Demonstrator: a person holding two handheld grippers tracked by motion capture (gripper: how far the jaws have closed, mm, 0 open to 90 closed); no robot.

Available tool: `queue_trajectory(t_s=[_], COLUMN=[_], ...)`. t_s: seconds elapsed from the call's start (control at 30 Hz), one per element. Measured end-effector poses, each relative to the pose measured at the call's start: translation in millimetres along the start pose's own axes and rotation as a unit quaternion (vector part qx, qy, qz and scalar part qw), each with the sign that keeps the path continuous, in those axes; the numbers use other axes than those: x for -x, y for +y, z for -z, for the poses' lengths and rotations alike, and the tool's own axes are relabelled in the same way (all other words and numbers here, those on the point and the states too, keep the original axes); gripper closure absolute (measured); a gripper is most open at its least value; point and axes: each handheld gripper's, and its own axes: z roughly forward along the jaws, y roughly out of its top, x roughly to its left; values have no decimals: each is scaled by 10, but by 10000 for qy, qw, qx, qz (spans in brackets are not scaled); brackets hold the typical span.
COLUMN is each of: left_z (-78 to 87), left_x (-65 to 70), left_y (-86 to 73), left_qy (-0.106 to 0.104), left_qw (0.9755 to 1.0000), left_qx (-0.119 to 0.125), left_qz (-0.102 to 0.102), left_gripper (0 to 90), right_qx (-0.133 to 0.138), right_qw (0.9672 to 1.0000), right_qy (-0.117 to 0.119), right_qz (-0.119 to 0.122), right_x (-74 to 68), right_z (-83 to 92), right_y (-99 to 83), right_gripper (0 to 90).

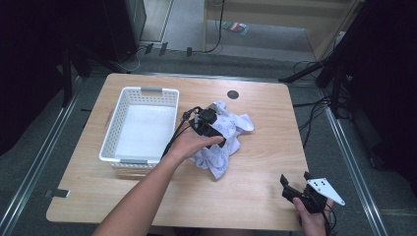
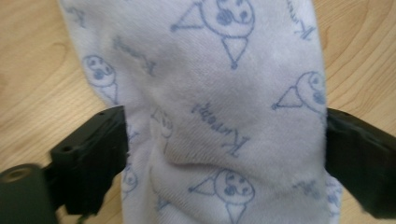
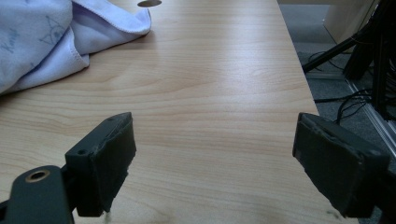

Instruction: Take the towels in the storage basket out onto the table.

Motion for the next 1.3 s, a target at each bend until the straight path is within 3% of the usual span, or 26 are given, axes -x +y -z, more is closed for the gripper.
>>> queue_trajectory(t_s=[0.2, 0.6, 0.8, 0.9, 1.3], left_z=[177, 611, 776, 844, 1020], left_x=[-31, -330, -468, -538, -873], left_y=[-49, -229, -310, -361, -624], left_qy=[195, 571, 592, 445, 708], left_qw=[9997, 9969, 9954, 9957, 9913], left_qx=[140, 487, 656, 700, 855], left_qz=[66, 236, 363, 422, 702], left_gripper=[0, 0, 0, 0, 0], right_qx=[14, -36, -32, -39, -37], right_qw=[10000, 10000, 10000, 10000, 10000], right_qy=[9, -17, -26, -27, -67], right_qz=[5, 29, 10, 7, 14], right_x=[-1, -9, -8, -8, -8], right_z=[-3, -7, -8, -10, -12], right_y=[0, 3, 3, 4, 4], right_gripper=[136, 137, 137, 137, 138])
